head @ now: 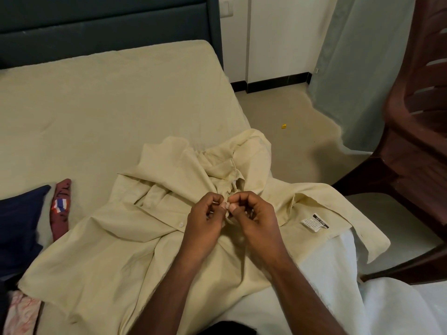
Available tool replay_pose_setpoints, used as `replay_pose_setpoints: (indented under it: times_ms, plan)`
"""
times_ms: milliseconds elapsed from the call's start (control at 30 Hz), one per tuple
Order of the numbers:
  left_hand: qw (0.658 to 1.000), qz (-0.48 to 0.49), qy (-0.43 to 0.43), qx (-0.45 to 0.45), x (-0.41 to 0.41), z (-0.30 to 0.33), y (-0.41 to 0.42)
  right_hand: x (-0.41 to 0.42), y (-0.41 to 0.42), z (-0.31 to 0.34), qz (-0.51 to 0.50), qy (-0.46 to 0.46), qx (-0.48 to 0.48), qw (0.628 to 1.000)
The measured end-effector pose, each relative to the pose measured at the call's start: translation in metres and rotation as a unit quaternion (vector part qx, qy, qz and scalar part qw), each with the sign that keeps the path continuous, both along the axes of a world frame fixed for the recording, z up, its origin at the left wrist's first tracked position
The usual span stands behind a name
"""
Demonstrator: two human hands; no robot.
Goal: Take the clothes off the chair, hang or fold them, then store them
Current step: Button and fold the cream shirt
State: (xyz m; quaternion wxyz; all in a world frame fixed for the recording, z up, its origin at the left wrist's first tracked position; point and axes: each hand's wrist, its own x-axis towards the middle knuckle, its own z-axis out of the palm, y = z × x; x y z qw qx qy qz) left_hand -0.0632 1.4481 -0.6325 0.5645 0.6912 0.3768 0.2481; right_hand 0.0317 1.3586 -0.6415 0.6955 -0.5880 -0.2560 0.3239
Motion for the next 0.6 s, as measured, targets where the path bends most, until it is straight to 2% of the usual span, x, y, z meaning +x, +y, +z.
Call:
replay_pose_setpoints:
  times_ms: [133,267,367,467,600]
  plan:
    - [0.999,0.003,-0.019,-0.031,0.000,0.006,-0.001,-0.001,-0.001,0.000,0.008,-0.104,-0.050,0.993]
    - [0.996,-0.077,-0.015,-0.034,-0.005,0.006,0.001,-0.002,0.001,-0.005,-0.038,-0.181,-0.073,0.980]
    - [0.985,-0.146,0.057,0.071,-0.017,0.002,0.012,-0.001,0.001,-0.006,-0.067,-0.188,-0.067,0.978]
    - [0.957,-0.164,0.142,0.193,-0.032,-0.005,0.033,0.001,0.000,-0.006,-0.089,-0.195,-0.061,0.975]
    - [0.969,-0.099,0.098,0.204,-0.041,0.001,0.052,0.010,-0.001,-0.011,-0.101,-0.241,-0.078,0.962]
